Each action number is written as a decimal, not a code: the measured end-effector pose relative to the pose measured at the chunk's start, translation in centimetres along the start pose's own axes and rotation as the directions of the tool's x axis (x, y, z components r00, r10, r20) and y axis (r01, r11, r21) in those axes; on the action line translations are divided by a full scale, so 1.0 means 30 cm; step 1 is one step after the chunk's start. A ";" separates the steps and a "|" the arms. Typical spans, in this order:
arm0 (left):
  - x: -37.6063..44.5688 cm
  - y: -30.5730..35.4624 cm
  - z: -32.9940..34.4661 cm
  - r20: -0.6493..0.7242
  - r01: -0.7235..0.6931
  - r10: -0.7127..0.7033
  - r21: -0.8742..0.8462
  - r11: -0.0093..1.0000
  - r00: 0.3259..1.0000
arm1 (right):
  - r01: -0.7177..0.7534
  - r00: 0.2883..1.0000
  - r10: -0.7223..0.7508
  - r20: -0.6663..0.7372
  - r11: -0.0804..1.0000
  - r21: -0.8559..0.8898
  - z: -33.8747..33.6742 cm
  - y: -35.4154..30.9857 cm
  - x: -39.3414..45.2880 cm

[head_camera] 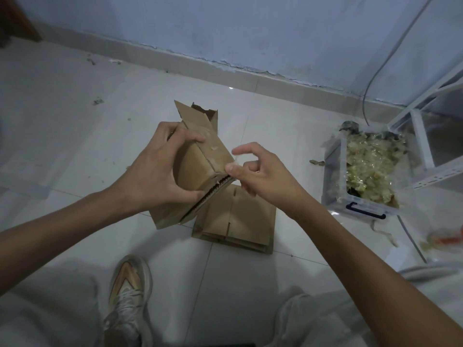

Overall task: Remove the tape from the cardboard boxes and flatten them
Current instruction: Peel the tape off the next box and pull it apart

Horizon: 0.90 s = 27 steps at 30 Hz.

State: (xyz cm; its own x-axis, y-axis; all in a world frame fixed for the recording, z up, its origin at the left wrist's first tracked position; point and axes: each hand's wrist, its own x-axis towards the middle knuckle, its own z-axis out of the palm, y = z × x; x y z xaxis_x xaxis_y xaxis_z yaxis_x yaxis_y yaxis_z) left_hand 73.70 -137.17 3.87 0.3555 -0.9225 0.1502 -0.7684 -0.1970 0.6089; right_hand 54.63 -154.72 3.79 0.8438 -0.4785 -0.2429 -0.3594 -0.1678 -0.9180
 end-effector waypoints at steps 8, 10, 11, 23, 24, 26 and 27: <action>0.012 -0.001 0.019 0.104 0.106 -0.092 -0.140 0.985 0.990 | 0.074 0.993 -0.063 -0.098 0.991 0.111 0.026 0.026 0.007; 0.012 0.006 0.034 0.091 0.154 -0.142 -0.148 0.977 0.986 | 0.093 0.989 -0.077 -0.126 0.987 0.128 0.025 0.023 0.012; 0.015 0.009 0.038 0.078 0.177 -0.167 -0.142 0.974 0.983 | 0.106 0.986 -0.091 -0.138 0.989 0.105 0.024 0.022 0.015; 0.030 0.076 0.058 0.218 0.065 -0.101 0.166 0.984 0.971 | 0.106 0.991 -0.129 0.032 0.911 0.397 0.046 -0.033 0.015; 0.028 0.080 0.064 0.198 0.068 -0.110 0.210 0.975 0.974 | 0.084 0.992 -0.117 0.046 0.889 0.450 0.046 -0.033 0.016; 0.024 0.090 0.074 0.148 0.089 -0.132 0.271 0.959 0.980 | 0.038 0.994 -0.089 0.068 0.837 0.546 0.051 -0.031 0.015; 0.023 0.094 0.078 0.118 0.093 -0.133 0.292 0.952 0.984 | 0.022 0.993 -0.084 0.077 0.802 0.597 0.056 -0.030 0.014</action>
State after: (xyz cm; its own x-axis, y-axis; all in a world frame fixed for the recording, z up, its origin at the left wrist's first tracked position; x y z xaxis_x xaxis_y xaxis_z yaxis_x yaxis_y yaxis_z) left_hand 70.55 -139.13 3.87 0.3889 -0.9209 -0.0253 -0.8537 -0.3705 0.3659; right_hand 55.98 -153.34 3.99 0.8992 -0.3949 -0.1881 -0.0320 0.3695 -0.9287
